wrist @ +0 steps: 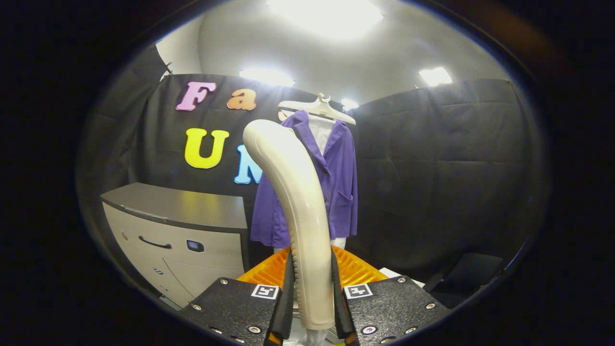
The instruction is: Iron the clothes twice with a garment steamer, once on the left side and once on the right side.
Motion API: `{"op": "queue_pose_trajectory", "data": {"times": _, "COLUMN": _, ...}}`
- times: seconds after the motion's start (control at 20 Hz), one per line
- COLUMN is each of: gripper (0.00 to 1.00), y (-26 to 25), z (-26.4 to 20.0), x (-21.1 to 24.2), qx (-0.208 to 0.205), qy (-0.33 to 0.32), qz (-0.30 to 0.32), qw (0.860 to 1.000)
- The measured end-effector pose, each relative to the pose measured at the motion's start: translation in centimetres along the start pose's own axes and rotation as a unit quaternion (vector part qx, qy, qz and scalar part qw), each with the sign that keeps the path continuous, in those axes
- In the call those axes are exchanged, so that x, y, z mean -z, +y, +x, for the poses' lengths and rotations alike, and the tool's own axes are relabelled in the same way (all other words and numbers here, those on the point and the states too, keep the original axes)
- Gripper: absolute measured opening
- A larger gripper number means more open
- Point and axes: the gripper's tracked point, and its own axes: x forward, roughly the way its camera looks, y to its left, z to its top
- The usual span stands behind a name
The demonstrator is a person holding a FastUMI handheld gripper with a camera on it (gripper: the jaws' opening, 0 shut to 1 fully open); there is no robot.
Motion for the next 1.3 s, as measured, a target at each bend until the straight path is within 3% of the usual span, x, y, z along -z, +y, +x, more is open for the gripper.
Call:
{"op": "queue_pose_trajectory", "data": {"times": 0.55, "gripper": 0.35, "y": 5.3, "z": -6.0, "x": -1.0, "qx": -0.04, "qy": -0.027, "qz": 0.026, "qw": 0.999}}
{"op": "queue_pose_trajectory", "data": {"times": 1.3, "gripper": 0.35, "y": 7.2, "z": -8.4, "x": 0.0, "qx": -0.045, "qy": -0.024, "qz": 0.028, "qw": 0.998}}
